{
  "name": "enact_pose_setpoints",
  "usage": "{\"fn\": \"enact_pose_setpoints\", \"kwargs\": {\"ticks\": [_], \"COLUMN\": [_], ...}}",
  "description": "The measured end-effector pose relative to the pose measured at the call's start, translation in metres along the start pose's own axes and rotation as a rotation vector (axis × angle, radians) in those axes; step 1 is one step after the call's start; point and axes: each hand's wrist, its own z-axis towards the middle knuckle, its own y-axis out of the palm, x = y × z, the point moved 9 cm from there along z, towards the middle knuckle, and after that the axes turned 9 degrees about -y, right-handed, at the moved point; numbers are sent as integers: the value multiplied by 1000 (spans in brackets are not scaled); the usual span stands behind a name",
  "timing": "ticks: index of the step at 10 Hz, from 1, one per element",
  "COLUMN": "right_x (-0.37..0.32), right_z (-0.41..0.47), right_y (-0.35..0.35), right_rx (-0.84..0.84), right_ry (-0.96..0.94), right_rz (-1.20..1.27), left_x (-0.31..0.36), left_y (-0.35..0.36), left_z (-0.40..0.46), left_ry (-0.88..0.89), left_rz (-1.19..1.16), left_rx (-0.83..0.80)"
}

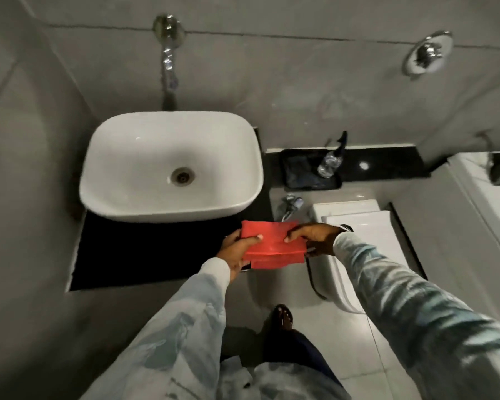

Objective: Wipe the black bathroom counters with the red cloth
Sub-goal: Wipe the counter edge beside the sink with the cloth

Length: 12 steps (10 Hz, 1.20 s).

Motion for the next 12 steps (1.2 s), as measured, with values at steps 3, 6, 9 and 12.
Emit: {"fn": "enact_pose_setpoints", "kwargs": {"ticks": [3, 6, 9, 12], "right_x": [26, -3, -1, -101], "right_z": [30, 197, 277, 143], "right_y": [-129, -205, -193, -227], "right_rx": [207, 361, 403, 684], "right_ry": [-5, -35, 76, -150], "right_rz": [430, 734, 763, 229], "left_x": [108, 224, 227, 327], "left_y": [149, 251, 262, 257], "left_z": [102, 276, 369, 221], "left_ry": [207, 375, 381, 739], "left_rz": [514, 1107, 1265, 1528], "left_rx": [143, 270, 233, 324]}}
